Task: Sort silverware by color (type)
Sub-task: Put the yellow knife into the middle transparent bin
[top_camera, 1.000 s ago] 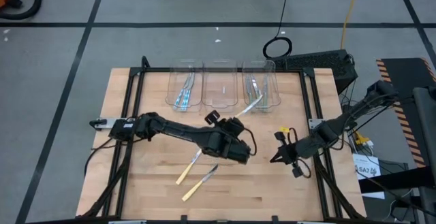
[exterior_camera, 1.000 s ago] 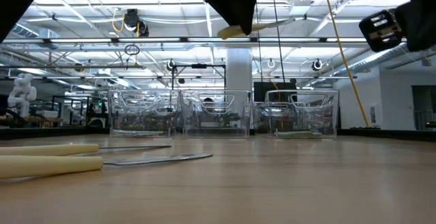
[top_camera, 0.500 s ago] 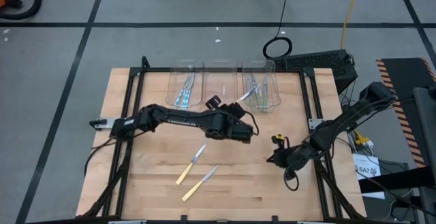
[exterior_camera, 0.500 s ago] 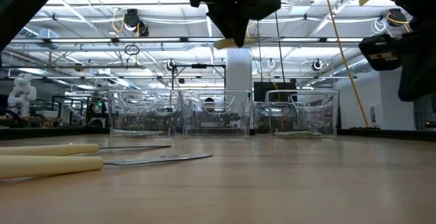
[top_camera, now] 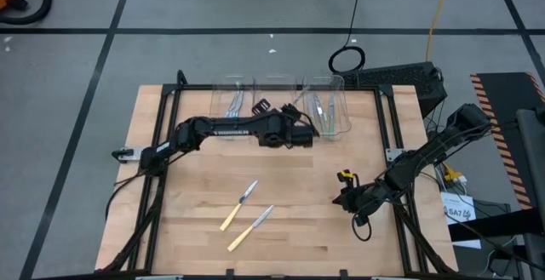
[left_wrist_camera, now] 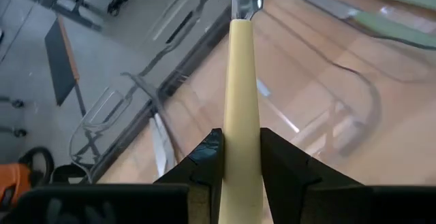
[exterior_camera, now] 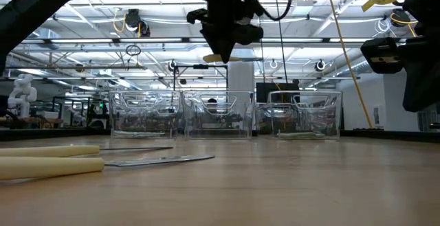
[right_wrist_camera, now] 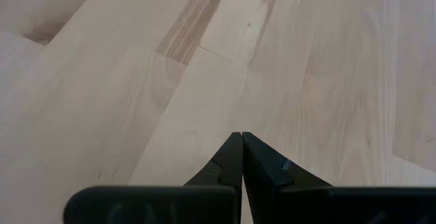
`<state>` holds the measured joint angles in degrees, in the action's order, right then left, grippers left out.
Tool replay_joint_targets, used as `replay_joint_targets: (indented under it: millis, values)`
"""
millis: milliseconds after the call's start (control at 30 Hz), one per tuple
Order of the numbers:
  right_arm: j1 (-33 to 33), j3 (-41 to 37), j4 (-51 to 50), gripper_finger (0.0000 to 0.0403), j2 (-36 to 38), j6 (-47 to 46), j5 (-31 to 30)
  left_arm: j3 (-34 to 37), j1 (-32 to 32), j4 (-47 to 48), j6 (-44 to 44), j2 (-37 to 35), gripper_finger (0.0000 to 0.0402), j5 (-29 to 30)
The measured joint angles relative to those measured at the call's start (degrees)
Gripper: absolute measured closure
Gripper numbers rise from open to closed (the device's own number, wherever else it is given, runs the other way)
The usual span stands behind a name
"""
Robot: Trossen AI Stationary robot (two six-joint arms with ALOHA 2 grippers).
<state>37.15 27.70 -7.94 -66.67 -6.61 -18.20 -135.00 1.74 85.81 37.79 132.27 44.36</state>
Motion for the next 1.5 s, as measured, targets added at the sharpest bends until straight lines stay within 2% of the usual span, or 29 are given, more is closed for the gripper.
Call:
replay_joint_targets:
  millis: [233,433,1300,1500]
  values:
    - [-0.02,0.0,-0.02,0.0401,0.0,-0.98,0.02,0.0,4.57,0.1,0.88,0.02,0.032,-1.7]
    - [-0.02,0.0,-0.02,0.0401,0.0,-1.68,0.2,0.02,7.22,0.64,5.45,0.04,0.032,-2.51]
    - [-0.04,-0.02,-0.09,0.0401,0.02,-2.38,0.26,0.08,9.61,-0.31,4.44,4.95,0.032,-5.91]
    - [-0.02,-0.02,-0.28,0.0401,0.02,-2.8,0.28,0.07,11.01,-0.49,4.49,5.79,0.032,-8.37]
